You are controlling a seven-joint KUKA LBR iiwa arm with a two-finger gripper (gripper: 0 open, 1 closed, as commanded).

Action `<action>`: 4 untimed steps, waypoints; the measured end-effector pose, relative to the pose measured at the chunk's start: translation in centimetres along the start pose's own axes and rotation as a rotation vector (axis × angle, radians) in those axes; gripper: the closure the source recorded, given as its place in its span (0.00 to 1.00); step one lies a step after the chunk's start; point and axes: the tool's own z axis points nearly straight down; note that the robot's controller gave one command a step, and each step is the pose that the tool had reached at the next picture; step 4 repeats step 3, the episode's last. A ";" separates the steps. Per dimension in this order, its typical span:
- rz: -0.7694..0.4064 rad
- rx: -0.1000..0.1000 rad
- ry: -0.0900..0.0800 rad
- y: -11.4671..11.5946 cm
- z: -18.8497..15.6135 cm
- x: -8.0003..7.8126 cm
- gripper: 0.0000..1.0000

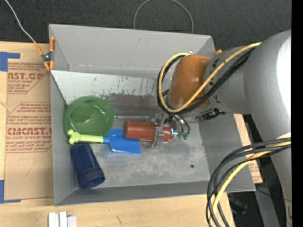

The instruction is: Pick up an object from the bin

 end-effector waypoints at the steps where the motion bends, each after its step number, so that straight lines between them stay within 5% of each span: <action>1: 0.002 0.001 0.002 -0.1 0.0 0.1 1.00; 2: -0.156 0.000 0.000 -1.3 0.0 4.9 1.00; 4: -0.156 0.000 0.000 -1.3 0.0 4.9 1.00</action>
Offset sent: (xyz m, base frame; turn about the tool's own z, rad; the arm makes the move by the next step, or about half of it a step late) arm -0.0488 -0.0131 0.0001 -0.1560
